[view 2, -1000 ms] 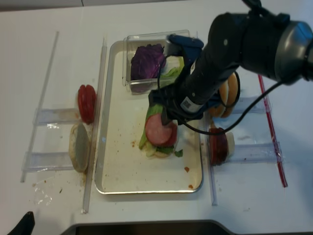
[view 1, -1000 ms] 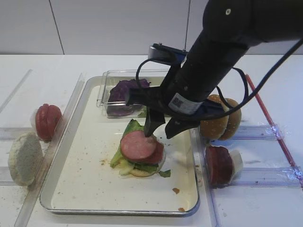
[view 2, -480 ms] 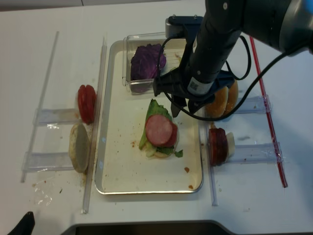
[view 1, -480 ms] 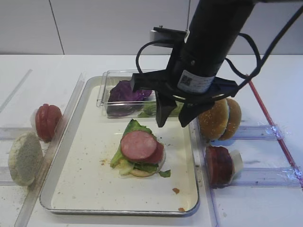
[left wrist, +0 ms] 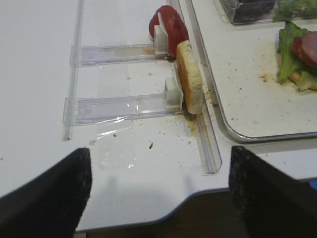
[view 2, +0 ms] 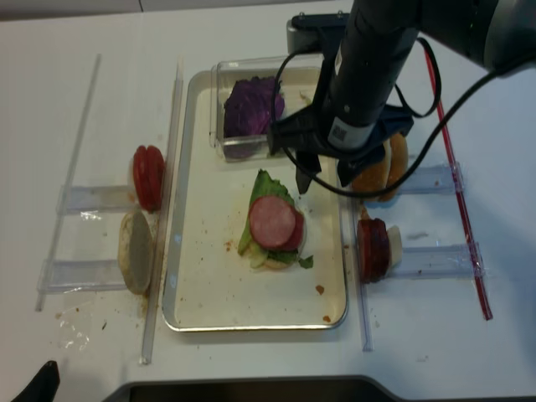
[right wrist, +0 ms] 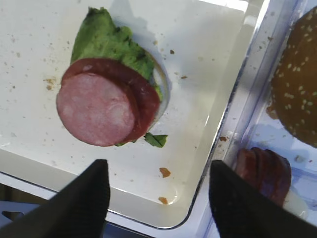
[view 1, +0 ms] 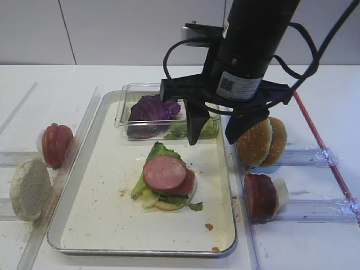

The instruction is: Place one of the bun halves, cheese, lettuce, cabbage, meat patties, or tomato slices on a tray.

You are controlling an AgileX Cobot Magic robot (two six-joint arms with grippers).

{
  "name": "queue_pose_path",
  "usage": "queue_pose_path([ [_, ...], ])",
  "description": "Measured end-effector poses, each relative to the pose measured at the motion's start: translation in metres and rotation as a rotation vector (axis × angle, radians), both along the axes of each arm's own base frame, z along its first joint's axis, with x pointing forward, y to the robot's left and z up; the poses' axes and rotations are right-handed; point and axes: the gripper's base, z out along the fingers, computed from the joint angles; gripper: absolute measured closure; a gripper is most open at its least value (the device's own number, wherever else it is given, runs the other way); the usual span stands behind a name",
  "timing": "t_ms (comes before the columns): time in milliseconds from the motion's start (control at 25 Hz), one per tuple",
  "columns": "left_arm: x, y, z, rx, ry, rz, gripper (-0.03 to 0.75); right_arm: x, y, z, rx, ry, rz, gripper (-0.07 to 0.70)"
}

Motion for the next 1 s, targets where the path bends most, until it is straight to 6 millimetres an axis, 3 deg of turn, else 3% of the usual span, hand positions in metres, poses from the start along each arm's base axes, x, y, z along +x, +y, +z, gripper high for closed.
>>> queue_pose_path([
  [640,0.0,0.0,0.0,0.0,0.0,0.0,0.179,0.001,-0.008,0.005,-0.03,-0.033,-0.01,0.162],
  [1000,0.0,0.0,0.0,0.0,0.0,0.0,0.179,0.009,-0.063,0.045,0.02,-0.143,-0.119,0.162],
])
